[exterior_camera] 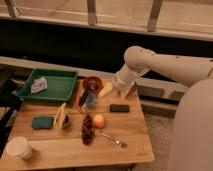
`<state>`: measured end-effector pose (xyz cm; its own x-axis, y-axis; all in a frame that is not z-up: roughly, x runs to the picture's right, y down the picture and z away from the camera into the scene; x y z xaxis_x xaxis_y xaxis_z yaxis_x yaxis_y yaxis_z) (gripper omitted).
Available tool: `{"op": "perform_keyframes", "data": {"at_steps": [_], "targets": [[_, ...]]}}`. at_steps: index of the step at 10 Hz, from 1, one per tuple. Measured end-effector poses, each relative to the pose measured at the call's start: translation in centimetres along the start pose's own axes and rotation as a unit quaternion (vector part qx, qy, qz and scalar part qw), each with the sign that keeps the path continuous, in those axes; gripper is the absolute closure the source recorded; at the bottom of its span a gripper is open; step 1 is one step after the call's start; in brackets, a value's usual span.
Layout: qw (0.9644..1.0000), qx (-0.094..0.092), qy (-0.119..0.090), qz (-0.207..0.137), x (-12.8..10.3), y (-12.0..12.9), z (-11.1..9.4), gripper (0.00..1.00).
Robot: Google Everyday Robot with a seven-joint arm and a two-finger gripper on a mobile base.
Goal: Place banana in tray
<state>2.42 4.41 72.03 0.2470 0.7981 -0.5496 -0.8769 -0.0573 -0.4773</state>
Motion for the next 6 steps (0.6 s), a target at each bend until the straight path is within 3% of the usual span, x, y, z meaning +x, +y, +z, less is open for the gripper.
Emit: {"op": "perform_keyframes", "data": {"at_steps": [3, 6], "targets": [[0.9967, -0.003, 0.02, -0.079, 0.0, 8.7, 4.2, 0.22], [0.9943, -0.009, -0.014, -0.106, -1.6, 16.1, 7.7, 0.22]]}}
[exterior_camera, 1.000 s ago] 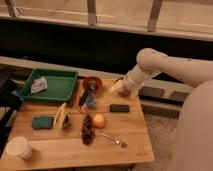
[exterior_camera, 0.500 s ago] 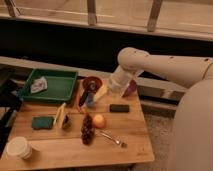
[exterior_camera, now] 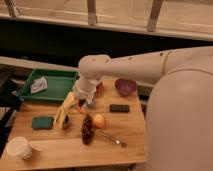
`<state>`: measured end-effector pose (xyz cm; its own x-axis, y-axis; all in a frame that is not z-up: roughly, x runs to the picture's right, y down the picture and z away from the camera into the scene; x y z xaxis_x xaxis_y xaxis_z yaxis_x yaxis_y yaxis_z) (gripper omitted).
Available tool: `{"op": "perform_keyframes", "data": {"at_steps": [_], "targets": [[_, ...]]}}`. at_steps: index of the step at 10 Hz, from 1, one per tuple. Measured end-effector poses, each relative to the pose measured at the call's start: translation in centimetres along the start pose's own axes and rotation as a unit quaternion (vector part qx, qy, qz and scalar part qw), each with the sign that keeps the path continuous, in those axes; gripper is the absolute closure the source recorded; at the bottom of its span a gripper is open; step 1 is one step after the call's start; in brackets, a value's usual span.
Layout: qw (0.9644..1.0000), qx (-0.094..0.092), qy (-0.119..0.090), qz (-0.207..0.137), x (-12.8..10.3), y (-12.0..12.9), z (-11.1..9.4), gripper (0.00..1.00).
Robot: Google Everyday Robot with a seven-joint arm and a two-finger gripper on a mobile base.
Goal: Place banana in tray
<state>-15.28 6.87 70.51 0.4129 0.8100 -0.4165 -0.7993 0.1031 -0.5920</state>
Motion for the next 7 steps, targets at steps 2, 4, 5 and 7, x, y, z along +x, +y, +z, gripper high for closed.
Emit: {"op": "perform_keyframes", "data": {"at_steps": [2, 4, 5, 7], "targets": [[0.9999, -0.006, -0.011, -0.006, -0.7, 2.1, 0.9, 0.22], [0.9999, -0.005, -0.011, -0.005, -0.6, 1.8, 0.8, 0.22], [0.9999, -0.005, -0.01, -0.006, -0.6, 1.9, 0.9, 0.22], [0.9999, -0.005, -0.002, -0.014, -1.0, 2.6, 2.7, 0.22]]}}
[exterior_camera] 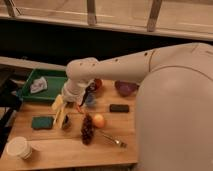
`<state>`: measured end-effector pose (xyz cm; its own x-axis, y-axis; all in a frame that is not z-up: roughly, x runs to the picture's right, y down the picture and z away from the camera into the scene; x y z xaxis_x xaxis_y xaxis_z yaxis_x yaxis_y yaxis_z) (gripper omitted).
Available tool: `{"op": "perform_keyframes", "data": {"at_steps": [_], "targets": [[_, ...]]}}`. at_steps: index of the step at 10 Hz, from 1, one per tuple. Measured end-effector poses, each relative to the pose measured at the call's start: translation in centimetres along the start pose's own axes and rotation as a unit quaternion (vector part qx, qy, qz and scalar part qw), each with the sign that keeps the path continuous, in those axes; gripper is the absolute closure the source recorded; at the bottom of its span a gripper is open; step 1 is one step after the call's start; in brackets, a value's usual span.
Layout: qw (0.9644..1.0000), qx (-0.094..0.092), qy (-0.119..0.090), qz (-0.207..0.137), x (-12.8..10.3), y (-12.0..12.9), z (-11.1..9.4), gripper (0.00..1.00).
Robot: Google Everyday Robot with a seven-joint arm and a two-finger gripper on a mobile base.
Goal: Place banana in tray
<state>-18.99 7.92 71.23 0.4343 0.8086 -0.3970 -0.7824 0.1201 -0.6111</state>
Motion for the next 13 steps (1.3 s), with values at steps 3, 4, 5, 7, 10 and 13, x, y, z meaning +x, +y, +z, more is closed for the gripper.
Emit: {"op": "perform_keyframes", "data": {"at_steps": [3, 4, 5, 7, 10, 13], "targets": [[0.9999, -0.006, 0.005, -0.013, -1.4, 2.2, 4.5, 0.22], [0.9998, -0.006, 0.009, -0.016, -1.7, 2.6, 5.5, 0.22], [0.9997, -0.005, 0.016, -0.017, -1.7, 2.7, 6.6, 0.22], [0.9993, 0.007, 0.035, -0.01, -1.4, 1.8, 8.6, 0.22], [0.998, 0.031, 0.054, 0.007, -0.7, -0.3, 9.8, 0.22], [0.9976, 0.033, 0.059, 0.016, -0.4, -1.1, 10.8, 0.4]]}}
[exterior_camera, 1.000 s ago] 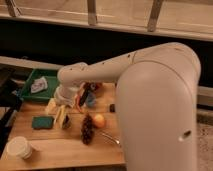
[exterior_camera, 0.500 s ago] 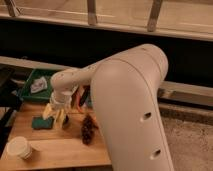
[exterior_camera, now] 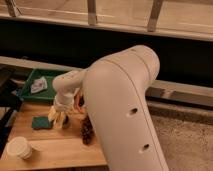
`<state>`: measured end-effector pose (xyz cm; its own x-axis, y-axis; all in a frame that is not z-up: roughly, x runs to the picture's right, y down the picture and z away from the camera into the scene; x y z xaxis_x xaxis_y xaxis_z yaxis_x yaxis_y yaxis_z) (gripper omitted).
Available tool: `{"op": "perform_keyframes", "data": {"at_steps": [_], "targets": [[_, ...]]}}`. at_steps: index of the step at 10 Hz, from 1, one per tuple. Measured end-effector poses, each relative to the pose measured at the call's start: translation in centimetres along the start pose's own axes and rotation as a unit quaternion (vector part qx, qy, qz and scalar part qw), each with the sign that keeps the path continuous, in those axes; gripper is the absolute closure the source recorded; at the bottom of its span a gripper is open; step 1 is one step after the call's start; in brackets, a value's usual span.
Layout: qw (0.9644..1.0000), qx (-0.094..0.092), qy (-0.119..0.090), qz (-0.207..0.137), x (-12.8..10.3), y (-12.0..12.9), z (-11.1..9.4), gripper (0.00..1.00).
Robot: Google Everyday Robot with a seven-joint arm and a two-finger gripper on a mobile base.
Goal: Place banana in tray
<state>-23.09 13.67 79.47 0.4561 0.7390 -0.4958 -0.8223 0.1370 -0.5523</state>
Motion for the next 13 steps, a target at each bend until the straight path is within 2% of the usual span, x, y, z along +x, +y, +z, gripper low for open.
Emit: {"op": "perform_keyframes", "data": {"at_steps": [2, 3, 4, 5, 6, 8, 10, 12, 13], "targets": [[1.0, -0.001, -0.005, 0.001, 0.0, 0.0, 0.1, 0.6], [0.9999, -0.003, -0.013, 0.001, -0.2, 0.1, -0.4, 0.72], [0.9998, -0.007, -0.021, 0.002, -0.4, 0.1, -1.0, 0.8], [0.9995, -0.013, -0.029, 0.002, -0.7, 0.1, -1.6, 0.88], [0.9987, -0.027, -0.043, 0.001, -1.2, 0.1, -2.6, 0.97], [0.9965, -0.042, -0.072, -0.008, -2.6, 0.1, -5.6, 1.0], [0.993, -0.053, -0.101, -0.029, -5.3, 0.5, -8.5, 1.0], [0.9893, -0.064, -0.123, -0.047, -8.8, 1.1, -9.7, 1.0], [0.986, -0.073, -0.139, -0.056, -11.5, 1.2, -10.2, 1.0]]}}
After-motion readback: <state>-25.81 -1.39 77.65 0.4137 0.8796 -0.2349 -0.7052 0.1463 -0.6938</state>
